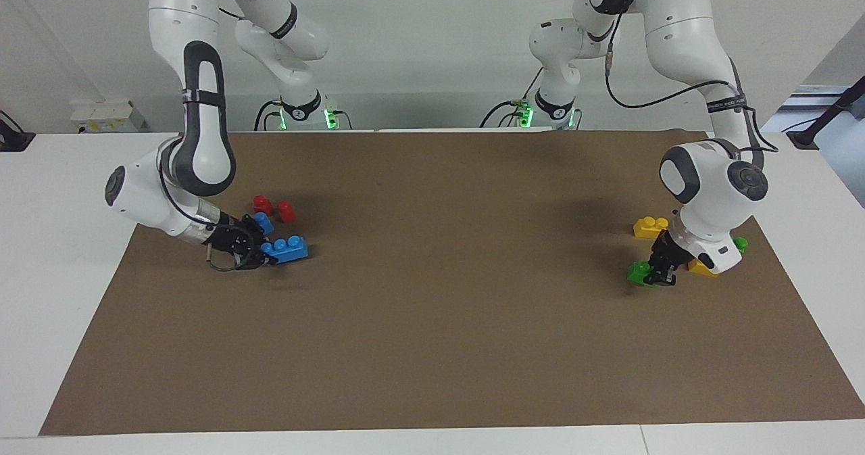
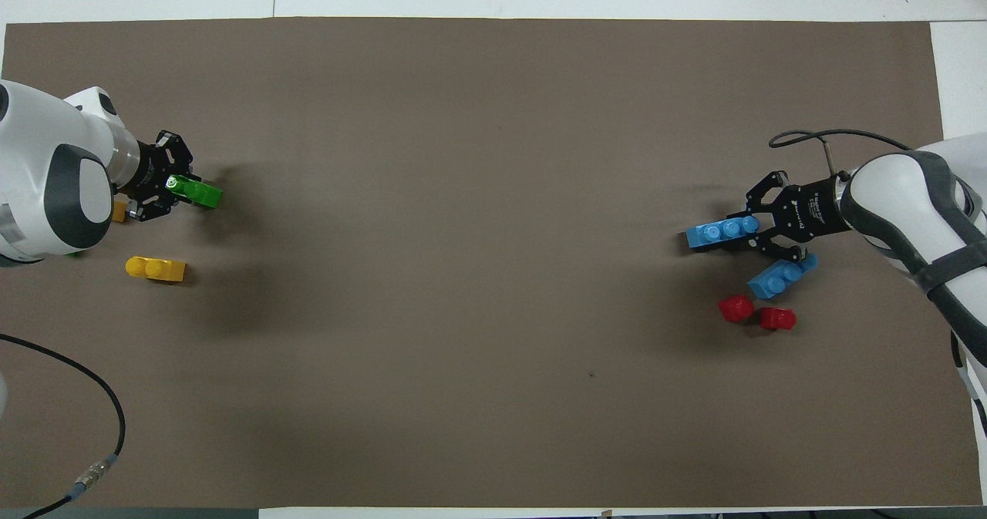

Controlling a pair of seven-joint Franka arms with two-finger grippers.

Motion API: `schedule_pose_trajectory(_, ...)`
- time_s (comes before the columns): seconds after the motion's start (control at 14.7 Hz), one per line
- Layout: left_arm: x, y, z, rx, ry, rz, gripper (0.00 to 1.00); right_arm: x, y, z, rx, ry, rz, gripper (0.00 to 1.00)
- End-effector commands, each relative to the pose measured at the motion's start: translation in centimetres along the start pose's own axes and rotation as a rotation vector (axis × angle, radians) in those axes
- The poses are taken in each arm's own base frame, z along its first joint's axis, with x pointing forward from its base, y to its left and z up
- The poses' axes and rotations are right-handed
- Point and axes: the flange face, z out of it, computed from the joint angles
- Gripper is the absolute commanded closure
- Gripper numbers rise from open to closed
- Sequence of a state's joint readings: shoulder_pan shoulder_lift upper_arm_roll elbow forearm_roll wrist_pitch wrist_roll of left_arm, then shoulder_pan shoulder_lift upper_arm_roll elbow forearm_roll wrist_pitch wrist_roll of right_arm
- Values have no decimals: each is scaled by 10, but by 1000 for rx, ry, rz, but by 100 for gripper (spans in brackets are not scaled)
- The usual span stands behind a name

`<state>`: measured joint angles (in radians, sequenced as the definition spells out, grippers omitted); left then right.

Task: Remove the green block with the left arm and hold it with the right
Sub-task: 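Pull the green brick away with the left gripper while the right gripper carries blue, then set down the green brick with the left gripper while the right gripper releases blue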

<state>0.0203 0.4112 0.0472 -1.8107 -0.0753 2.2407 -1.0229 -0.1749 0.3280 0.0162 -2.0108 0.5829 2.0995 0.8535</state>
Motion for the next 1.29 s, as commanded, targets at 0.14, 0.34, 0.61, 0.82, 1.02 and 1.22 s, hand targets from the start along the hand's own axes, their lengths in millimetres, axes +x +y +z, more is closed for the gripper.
schedule_pose_trajectory(0.14,-5,6,21,-42,6,33,1,-6,9,2,0,25,-31,48)
schedule_pose_trajectory(0.34,-12,13,10,-49,16,69,0,-17,4,-8,-2,13,-41,3)
schedule_pose_trajectory(0.61,-18,19,-45,-89,37,201,0,-71,-8,-58,-20,51,-173,0)
schedule_pose_trajectory(0.82,-23,8,-85,-74,27,308,0,-114,-14,-104,-92,118,-341,0)
schedule_pose_trajectory(1.02,-34,-8,-136,-68,17,434,0,-147,-5,-152,-186,225,-702,0)
schedule_pose_trajectory(1.22,-44,-20,-199,-78,23,578,0,-178,14,-204,-293,321,-1030,0)
